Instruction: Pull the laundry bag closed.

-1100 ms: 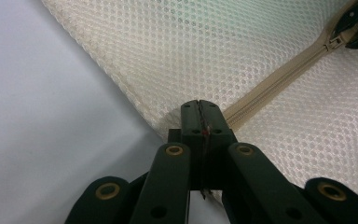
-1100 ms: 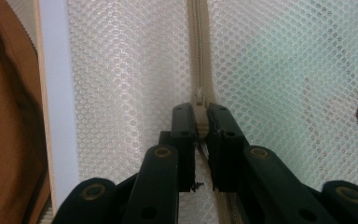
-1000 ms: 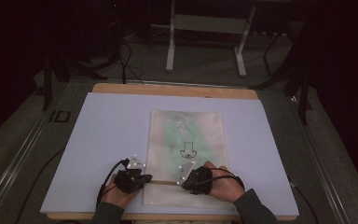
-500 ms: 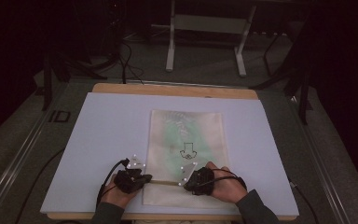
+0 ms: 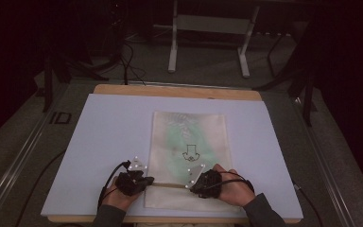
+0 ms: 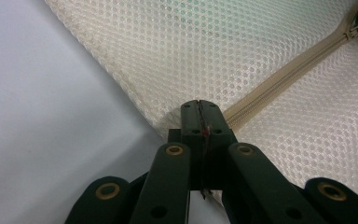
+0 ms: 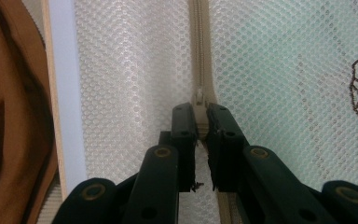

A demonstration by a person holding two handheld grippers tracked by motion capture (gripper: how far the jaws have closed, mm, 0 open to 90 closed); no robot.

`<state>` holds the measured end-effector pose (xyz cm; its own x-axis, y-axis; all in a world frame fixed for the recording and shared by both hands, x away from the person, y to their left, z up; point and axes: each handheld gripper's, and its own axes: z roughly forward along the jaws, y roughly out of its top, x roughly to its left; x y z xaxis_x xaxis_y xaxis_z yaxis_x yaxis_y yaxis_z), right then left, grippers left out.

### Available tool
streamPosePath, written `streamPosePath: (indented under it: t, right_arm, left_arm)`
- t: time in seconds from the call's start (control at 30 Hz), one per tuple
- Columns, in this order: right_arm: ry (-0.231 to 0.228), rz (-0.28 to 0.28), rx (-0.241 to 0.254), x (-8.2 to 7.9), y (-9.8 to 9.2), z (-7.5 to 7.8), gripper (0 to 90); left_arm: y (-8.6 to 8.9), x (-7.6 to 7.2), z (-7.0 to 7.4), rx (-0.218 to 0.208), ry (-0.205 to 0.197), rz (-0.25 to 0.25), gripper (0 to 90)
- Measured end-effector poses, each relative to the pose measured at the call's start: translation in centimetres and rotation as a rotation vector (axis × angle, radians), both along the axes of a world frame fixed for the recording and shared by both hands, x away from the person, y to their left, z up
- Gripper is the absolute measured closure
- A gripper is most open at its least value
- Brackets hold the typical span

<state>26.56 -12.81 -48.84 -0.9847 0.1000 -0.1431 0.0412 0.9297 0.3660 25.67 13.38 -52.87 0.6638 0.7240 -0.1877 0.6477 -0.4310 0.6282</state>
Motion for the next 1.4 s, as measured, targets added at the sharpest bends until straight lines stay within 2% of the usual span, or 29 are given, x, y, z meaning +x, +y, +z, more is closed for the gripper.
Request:
streamPosePath:
  t: [0.9, 1.27, 1.33, 1.4]
  right_arm:
    - [-0.003, -0.016, 0.014, 0.2, -1.3, 0.4, 82.3]
    - [0.002, -0.041, 0.018, 0.2, -2.8, 0.4, 82.4]
    - [0.009, -0.046, 0.03, 0.3, -3.0, 0.3, 82.3]
    - [0.005, -0.052, 0.019, 0.3, -3.2, 0.2, 82.4]
  left_arm:
    - [0.0, 0.0, 0.0, 0.001, -0.002, 0.001, 89.4]
    - [0.0, 0.0, 0.0, 0.002, -0.002, 0.002, 89.4]
    - [0.0, 0.0, 0.0, 0.0, -0.002, 0.002, 89.4]
    - [0.0, 0.0, 0.0, 0.003, -0.002, 0.001, 89.4]
